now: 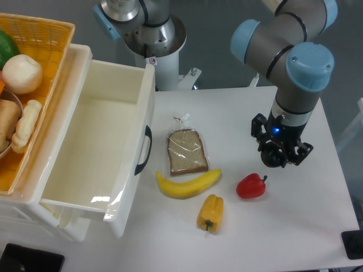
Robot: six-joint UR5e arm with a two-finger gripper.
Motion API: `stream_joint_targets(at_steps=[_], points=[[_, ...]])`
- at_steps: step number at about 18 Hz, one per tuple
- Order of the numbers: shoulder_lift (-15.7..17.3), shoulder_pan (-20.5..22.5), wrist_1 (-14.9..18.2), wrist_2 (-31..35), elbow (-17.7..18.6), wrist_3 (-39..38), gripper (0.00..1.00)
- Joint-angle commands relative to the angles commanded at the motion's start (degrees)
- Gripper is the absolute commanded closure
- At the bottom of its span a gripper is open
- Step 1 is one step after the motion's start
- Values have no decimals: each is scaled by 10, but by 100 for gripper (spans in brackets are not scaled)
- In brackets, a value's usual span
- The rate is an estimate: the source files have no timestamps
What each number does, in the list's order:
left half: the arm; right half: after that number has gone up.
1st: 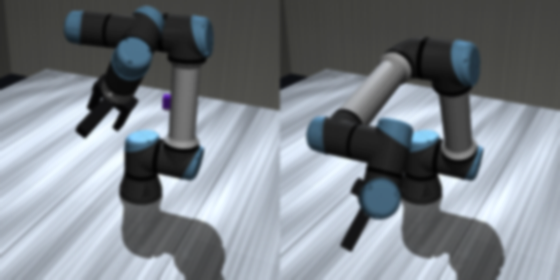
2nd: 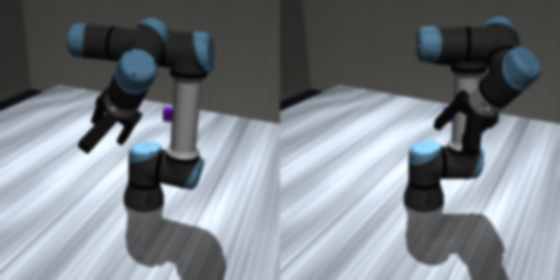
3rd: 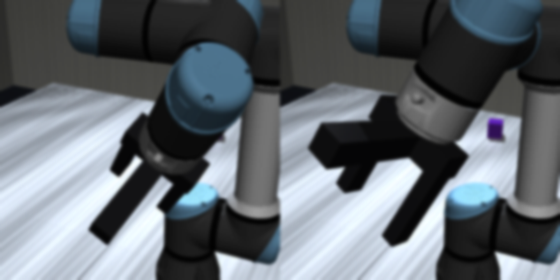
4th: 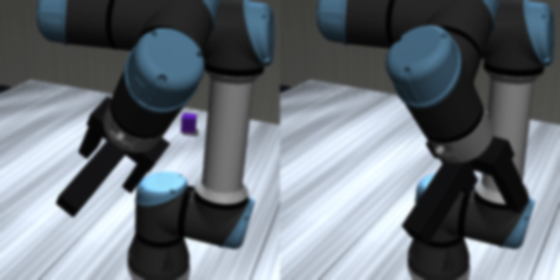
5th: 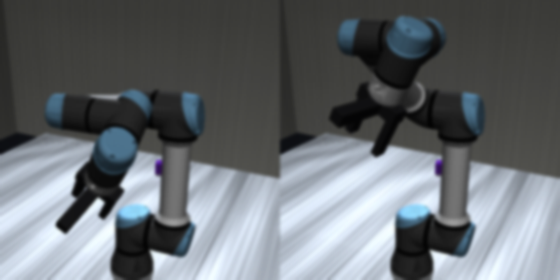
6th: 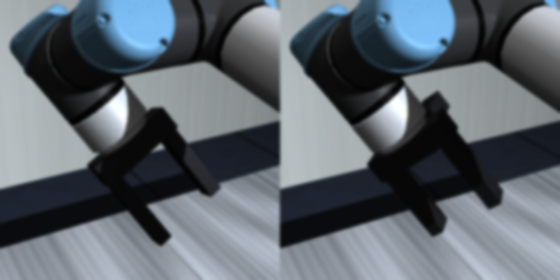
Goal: Place the mangosteen in the upper white drawer
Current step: 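Lift the held dark mangosteen up from beside the red pepper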
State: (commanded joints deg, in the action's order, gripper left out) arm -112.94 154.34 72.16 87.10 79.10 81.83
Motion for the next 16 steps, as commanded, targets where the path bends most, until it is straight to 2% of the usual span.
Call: stream_joint_targets(at_steps=[5,8,13,16], points=[[5,0,4,0,0,-1,100],[18,0,11,-26,0,-9,100],[65,-8,57,-81,3,-16,100],[111,-18,77,-131,15,-33,100]])
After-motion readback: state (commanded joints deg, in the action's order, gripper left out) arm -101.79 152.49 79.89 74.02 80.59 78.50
